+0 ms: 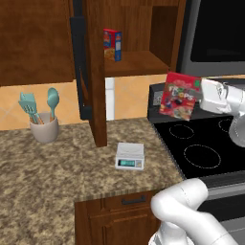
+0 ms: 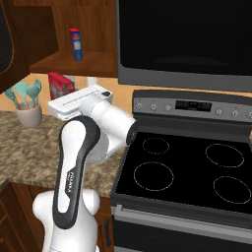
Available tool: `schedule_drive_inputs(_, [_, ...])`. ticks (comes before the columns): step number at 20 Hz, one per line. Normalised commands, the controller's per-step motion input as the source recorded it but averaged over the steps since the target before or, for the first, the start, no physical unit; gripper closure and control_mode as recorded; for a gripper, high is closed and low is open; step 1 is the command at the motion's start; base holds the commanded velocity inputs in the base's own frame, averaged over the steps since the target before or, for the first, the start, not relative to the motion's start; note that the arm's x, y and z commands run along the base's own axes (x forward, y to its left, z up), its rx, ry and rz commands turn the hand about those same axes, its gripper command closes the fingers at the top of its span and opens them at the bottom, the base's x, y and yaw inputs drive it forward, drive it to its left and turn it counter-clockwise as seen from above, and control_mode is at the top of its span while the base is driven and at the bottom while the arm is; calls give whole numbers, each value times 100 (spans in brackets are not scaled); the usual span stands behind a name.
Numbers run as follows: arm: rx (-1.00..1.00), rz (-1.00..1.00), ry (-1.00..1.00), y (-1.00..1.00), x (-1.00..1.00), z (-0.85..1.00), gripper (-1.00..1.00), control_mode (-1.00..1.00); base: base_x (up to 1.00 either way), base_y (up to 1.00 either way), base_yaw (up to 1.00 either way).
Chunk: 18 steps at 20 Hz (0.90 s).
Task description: Pick the cereal and place it on the digital scale for weighing, and close the cabinet.
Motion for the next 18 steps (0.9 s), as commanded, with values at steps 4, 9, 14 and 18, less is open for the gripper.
schedule_drive_inputs(4, [-1,22,0,17,30,-88,100,-100,0,0,0])
schedule_drive_inputs(9, [-5,4,0,25,52,-71,100,-100,0,0,0])
schedule_drive_inputs(14, [-5,0,1,30,50,-72,100,-100,0,0,0])
schedule_drive_inputs(18, [-5,0,0,28,39,-66,100,-100,0,0,0])
